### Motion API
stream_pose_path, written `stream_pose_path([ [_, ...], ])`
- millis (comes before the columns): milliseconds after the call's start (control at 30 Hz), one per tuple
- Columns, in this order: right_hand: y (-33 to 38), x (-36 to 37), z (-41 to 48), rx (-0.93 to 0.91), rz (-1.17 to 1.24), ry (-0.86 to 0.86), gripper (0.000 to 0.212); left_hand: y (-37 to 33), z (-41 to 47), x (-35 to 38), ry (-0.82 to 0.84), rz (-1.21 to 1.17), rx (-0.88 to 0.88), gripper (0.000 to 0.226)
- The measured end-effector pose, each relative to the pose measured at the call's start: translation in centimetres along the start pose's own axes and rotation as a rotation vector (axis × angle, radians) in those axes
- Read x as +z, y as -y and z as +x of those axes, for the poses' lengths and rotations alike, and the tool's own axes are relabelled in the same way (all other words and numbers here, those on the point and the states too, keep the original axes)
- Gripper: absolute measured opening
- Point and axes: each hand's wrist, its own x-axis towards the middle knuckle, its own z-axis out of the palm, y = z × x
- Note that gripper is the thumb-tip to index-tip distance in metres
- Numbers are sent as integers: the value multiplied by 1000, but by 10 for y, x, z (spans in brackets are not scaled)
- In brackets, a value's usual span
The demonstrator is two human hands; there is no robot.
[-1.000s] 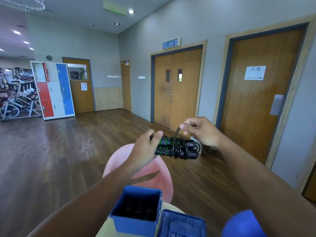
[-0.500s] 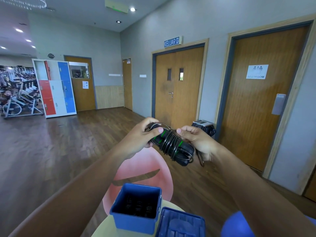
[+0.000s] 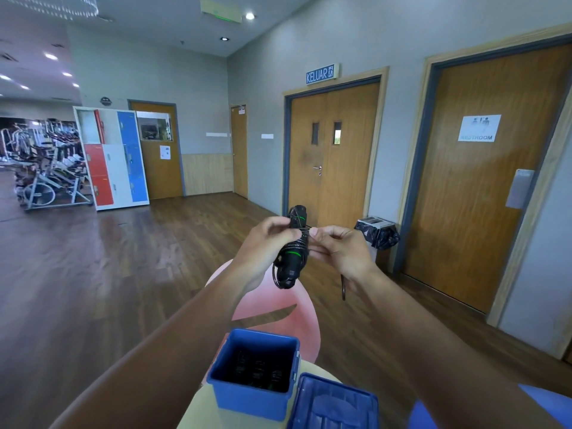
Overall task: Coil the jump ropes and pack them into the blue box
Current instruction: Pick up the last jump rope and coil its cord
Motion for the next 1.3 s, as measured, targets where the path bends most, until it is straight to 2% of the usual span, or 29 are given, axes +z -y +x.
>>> stream_pose_path([
  [100,4,-1,0,7,-3,17,13,7,-3,-3,141,107,44,68],
  [267,7,-2,-2,-6,-19,80,9,1,-2,-10,172,164,101,64],
  [367,12,-6,-3,-84,-121,179,6,-2,-5,-16,151,36,93,61],
  [433,16,-13,-3,-190,-346,228,9,-1,-10,-17,161,-76,68,55],
  [533,18,-23,-3,-395,-657,144,11,1,-20,-15,186,-357,9,43],
  [633,19,-21,-5,-484,-567,93,10,-1,-26,-10,233,-574,-10,32],
  [767,24,-10,-8,-359,-220,194,10,-5,-28,-7,283,-685,-50,33],
  [833,26,-9,-10,-314,-193,160,10,-10,-28,-9,293,-511,-58,29],
  [900,26,-13,-10,-263,-195,98,11,-20,-28,-14,265,-15,26,22],
  [967,26,-16,-9,-214,-223,44,14,-30,-27,-16,251,456,109,30],
  [1033,23,-13,-7,-178,-265,11,18,-34,-27,-14,227,718,168,43],
  [1167,18,-2,-4,-130,-310,-10,20,-41,-36,-7,94,908,229,44],
  [1267,19,3,0,-82,-403,30,18,-43,-38,-8,214,912,143,36],
  [1300,19,6,1,-66,-427,43,18,-41,-38,-7,256,912,100,42],
])
